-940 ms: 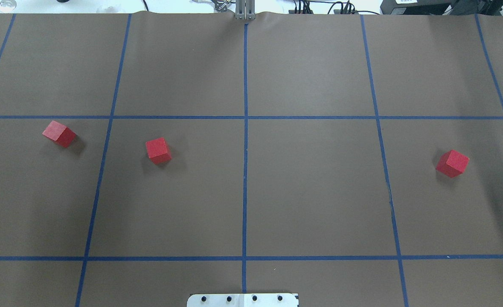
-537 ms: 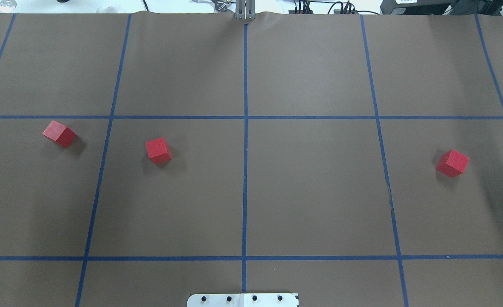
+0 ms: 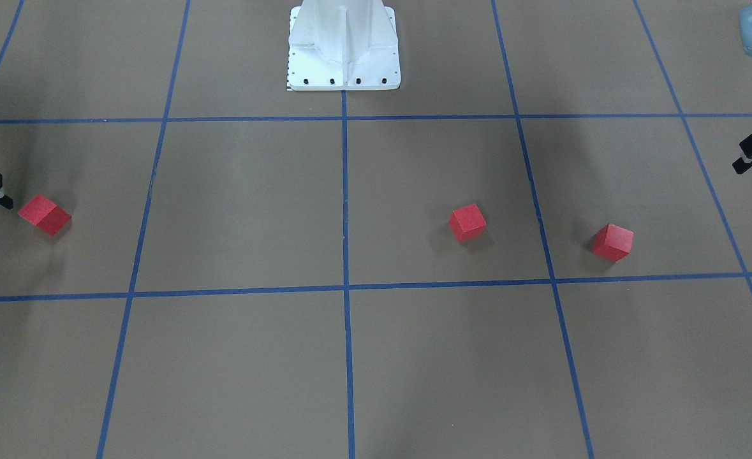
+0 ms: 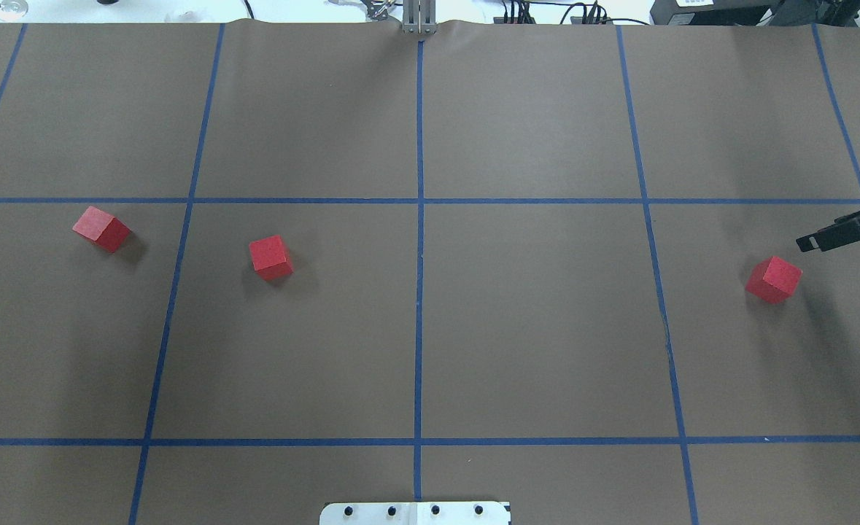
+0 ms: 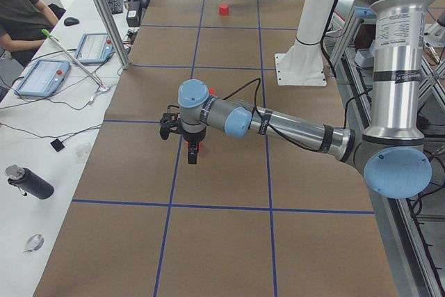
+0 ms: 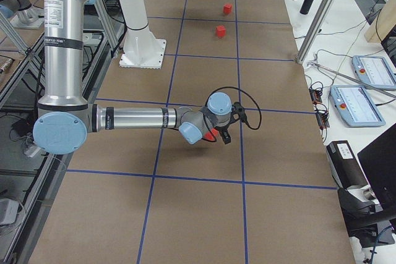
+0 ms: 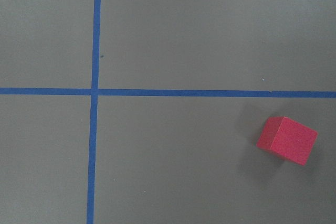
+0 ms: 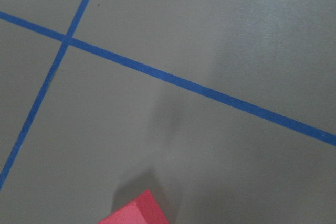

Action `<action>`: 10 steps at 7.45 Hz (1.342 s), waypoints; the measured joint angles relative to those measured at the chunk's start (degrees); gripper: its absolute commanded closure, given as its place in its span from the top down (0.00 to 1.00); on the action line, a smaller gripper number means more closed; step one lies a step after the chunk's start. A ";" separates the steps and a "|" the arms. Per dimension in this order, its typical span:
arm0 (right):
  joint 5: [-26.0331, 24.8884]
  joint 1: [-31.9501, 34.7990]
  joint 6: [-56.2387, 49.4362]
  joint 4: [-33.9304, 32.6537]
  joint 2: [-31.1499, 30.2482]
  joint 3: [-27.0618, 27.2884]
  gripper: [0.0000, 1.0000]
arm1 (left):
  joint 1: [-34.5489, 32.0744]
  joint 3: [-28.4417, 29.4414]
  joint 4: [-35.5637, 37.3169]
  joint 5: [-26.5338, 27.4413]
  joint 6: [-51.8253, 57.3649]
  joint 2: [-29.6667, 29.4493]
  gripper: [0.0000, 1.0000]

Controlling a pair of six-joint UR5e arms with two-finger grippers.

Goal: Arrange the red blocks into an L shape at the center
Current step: 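Lower the right gripper onto the red cube near its side and grasp it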

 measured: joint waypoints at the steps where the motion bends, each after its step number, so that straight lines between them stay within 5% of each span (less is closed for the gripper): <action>1: -1.80 -2.88 0.15 0.49 0.06 0.87 0.98 | 0.02 -0.04 -0.16 -0.03 -0.19 0.00 1.00; 5: -10.22 -11.85 -1.41 0.78 -0.53 3.54 0.82 | 0.04 -0.07 -0.28 -0.01 -0.25 0.00 1.00; 10: -10.20 -9.93 -8.53 0.05 -0.35 3.64 0.77 | 0.04 -0.09 -0.22 -0.01 -0.27 0.00 1.00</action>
